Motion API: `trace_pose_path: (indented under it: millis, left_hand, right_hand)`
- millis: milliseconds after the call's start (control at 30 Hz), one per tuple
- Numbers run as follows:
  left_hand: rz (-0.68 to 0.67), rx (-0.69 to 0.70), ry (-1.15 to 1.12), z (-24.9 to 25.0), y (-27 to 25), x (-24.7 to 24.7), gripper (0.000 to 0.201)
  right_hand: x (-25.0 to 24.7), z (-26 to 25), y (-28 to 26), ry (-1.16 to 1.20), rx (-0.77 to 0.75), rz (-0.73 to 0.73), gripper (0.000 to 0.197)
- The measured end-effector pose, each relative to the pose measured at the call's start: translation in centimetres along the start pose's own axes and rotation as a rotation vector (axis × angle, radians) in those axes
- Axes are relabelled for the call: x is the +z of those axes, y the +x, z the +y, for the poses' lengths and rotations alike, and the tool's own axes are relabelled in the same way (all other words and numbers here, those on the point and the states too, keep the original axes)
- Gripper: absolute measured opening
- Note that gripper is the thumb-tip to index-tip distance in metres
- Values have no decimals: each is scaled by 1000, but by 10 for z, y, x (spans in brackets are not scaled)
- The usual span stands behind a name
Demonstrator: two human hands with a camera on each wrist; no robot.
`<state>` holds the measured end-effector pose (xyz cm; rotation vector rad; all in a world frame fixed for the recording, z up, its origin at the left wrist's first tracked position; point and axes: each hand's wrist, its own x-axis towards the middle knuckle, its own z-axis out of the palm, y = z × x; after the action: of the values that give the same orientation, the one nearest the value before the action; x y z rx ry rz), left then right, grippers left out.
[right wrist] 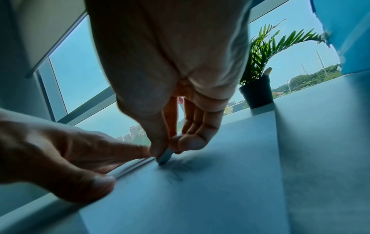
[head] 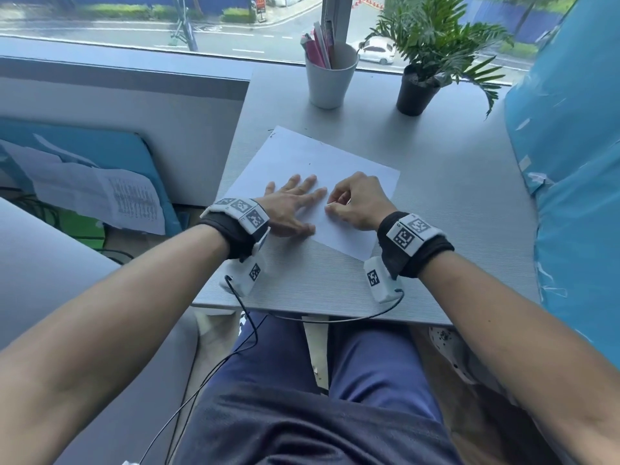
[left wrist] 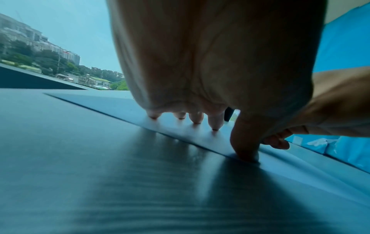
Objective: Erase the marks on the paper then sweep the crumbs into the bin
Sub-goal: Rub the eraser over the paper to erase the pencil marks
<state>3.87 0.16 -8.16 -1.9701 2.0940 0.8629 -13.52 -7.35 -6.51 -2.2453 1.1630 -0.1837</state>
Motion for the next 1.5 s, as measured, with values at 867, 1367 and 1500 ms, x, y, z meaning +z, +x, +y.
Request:
trace_pose_path:
  millis: [867,1367,1500]
  left_hand:
    - [-48,-30,6,11,-1,-4,107]
    - [-62,-34,25,9,1,-3,108]
    - [-58,-29,6,6,1,-3,109]
  right_hand:
    - [-6,7,-14,-3,-39,-7,8]
    - [-6,-1,-7,-62,-85,-4,12]
    - [4,-12,-18,-87,-196,-107,8]
